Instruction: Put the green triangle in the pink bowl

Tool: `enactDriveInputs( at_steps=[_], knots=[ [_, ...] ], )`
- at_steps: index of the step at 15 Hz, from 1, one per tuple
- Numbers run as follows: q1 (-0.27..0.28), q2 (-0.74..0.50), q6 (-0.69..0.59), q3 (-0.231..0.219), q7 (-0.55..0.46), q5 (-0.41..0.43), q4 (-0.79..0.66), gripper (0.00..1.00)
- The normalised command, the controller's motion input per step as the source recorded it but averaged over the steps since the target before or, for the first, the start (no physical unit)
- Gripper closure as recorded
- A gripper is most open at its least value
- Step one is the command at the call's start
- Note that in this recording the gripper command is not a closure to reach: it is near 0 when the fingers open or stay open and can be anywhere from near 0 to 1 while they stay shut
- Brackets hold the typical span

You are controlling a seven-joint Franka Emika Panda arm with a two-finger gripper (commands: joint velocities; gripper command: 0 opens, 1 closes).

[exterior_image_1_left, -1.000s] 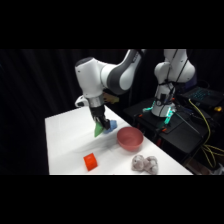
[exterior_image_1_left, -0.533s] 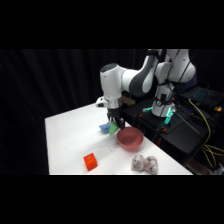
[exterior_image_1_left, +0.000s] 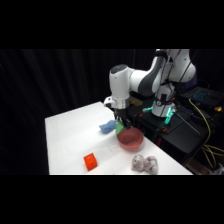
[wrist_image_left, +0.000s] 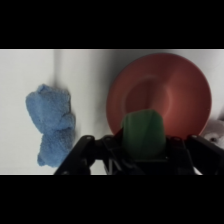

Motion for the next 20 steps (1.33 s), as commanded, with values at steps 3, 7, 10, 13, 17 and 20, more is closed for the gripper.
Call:
enactDriveInputs(
  at_steps=[3,7,10,13,17,20],
  knots=[
    [0.101,-0.32,0.15,-0.022,0.27,-0.140,-0.31,0.56],
    [0.092,-0.30,0.11,0.012,0.26,-0.151,-0.26,0.56],
    [0.066,-0.30,0.12,0.036,0.23,-0.162,-0.25,0.56],
    [0.034,-0.29,0.11,0.046,0.18,-0.119,-0.24,0.00],
    [0.009,-0.22,0.10,0.043,0.15,-0.104,-0.16,0.00],
    [0.000,-0.17,0.12,0.037,0.13,-0.092,-0.12,0.00]
  ],
)
